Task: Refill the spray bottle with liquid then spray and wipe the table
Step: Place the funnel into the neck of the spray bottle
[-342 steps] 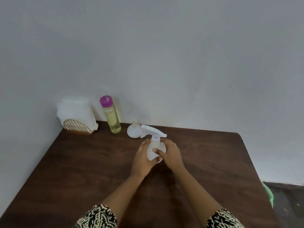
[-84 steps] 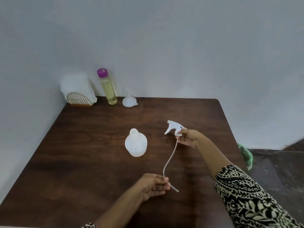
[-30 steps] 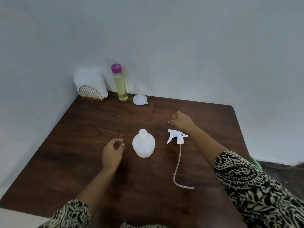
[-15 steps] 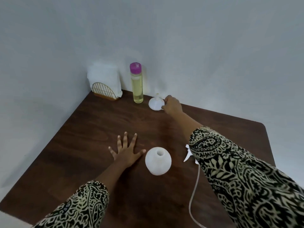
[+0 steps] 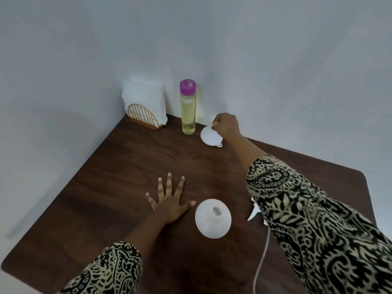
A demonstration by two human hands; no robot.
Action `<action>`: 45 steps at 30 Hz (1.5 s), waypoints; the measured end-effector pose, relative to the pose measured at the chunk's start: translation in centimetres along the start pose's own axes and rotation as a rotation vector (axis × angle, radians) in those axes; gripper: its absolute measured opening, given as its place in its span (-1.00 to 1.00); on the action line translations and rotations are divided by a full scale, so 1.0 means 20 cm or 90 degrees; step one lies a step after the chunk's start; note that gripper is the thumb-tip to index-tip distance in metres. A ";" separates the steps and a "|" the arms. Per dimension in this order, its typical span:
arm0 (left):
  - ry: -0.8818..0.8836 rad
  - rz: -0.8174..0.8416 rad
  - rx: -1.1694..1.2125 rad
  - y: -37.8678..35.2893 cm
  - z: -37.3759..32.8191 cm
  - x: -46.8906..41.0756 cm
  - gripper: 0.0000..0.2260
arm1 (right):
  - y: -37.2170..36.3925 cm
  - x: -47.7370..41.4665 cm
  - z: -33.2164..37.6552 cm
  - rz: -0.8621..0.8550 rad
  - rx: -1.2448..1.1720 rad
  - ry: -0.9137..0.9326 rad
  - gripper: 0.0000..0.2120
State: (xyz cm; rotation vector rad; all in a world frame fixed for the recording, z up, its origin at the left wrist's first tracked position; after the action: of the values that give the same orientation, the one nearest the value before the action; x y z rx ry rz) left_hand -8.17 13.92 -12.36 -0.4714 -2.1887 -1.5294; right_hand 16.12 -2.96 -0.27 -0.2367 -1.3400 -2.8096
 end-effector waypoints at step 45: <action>-0.077 -0.242 0.796 0.59 -0.33 0.73 -0.90 | 0.41 1.42 -0.23 0.092 -0.413 -0.019 -0.80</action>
State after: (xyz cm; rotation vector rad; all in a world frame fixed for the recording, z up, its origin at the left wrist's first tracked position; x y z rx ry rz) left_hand -13.65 12.18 6.74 0.2852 -2.8745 -0.0177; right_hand -11.75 -10.36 7.41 -0.3623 -0.3478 -3.0154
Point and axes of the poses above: each hand's wrist, its own x-axis away from the middle knuckle, its own y-axis out of the back of the hand, z = x × y, the point moved 9 cm from there along -x, towards the middle knuckle, and after that the axes turned 6 degrees about -y, right-handed, at the moved point
